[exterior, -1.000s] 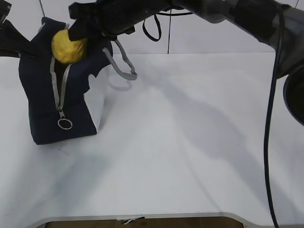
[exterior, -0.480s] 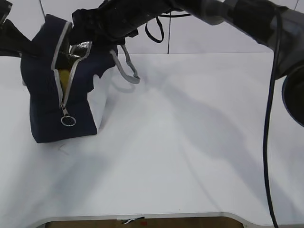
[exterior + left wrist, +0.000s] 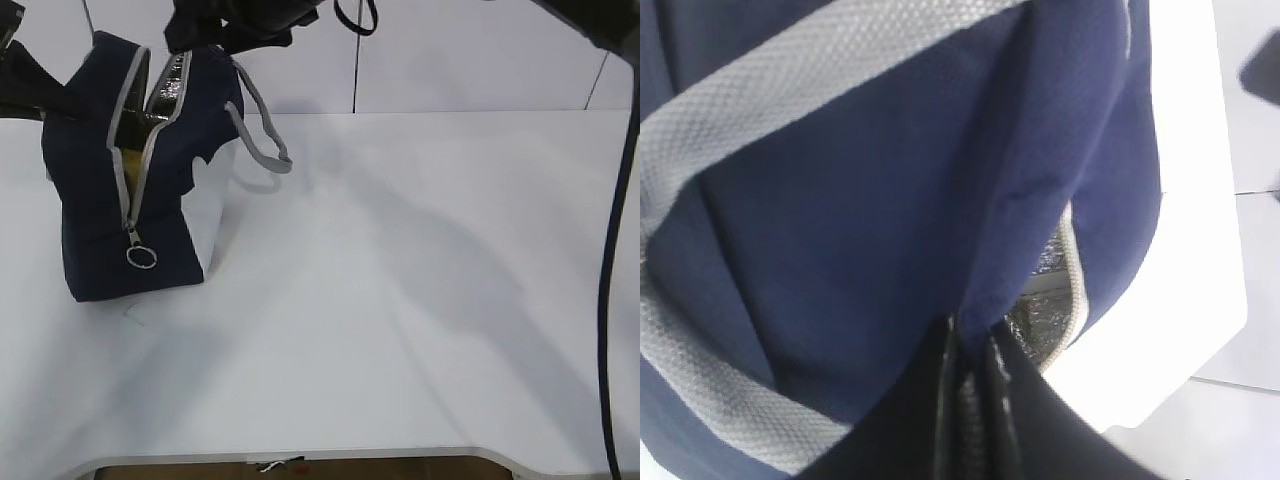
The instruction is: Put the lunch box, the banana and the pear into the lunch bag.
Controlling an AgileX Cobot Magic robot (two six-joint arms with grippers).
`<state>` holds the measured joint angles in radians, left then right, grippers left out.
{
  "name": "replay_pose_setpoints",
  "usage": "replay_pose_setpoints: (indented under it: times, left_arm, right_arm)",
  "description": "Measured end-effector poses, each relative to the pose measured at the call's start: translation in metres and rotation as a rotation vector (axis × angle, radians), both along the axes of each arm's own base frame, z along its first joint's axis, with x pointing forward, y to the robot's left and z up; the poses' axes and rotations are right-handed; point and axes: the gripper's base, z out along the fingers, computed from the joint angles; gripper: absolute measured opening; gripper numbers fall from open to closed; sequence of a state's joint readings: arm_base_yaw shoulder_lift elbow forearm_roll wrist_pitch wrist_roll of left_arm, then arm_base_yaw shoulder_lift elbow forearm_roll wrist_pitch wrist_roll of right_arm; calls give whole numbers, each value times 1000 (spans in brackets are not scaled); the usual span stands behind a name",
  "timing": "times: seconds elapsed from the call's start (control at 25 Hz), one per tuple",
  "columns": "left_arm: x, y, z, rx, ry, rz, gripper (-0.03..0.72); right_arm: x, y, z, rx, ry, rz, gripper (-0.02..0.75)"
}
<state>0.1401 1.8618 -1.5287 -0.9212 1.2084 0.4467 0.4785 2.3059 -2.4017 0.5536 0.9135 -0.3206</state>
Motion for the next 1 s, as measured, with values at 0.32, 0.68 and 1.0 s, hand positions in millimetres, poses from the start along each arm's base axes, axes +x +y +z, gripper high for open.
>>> replay_pose_setpoints:
  times: [0.32, 0.68, 1.0]
  left_arm:
    - [0, 0, 0, 0, 0, 0, 13]
    - [0, 0, 0, 0, 0, 0, 13]
    - [0, 0, 0, 0, 0, 0, 13]
  right_arm:
    - [14, -16, -10, -79, -14, -96, 554]
    - [24, -6, -47, -45, 74, -93, 540]
    - [26, -3, -56, -30, 97, -94, 458]
